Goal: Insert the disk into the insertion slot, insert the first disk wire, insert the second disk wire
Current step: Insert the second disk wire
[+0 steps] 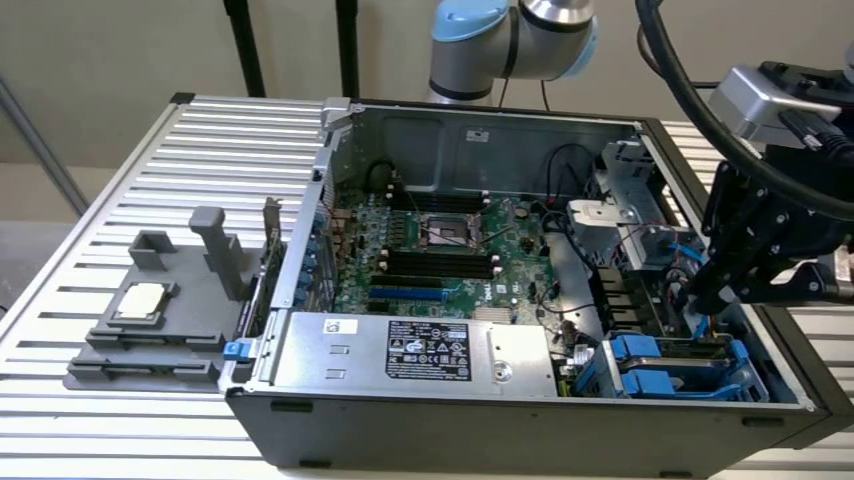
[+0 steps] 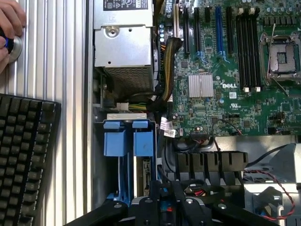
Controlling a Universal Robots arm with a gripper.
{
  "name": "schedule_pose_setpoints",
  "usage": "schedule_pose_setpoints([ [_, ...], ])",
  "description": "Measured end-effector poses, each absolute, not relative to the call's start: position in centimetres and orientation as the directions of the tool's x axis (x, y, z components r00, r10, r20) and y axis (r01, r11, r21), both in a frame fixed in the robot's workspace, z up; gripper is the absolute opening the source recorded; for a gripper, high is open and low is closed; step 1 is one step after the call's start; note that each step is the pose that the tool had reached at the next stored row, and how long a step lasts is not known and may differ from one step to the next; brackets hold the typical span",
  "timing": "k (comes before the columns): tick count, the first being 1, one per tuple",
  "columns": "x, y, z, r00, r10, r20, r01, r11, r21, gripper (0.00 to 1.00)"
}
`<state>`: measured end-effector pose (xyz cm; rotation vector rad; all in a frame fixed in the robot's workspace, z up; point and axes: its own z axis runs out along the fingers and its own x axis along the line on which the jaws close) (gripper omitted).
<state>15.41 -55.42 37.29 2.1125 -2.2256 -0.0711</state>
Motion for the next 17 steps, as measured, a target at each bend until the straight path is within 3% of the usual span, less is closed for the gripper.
schedule_pose_setpoints([
  [3,15.4,-55.4,37.2,-0.051,-0.998,0.021,-0.995,0.053,0.083,0.25],
  [5,15.4,-55.4,37.2,-0.051,-0.998,0.022,-0.995,0.053,0.083,0.16],
  [17,13.3,-55.8,37.2,-0.049,-0.999,0.015,-0.997,0.05,0.059,0.16],
])
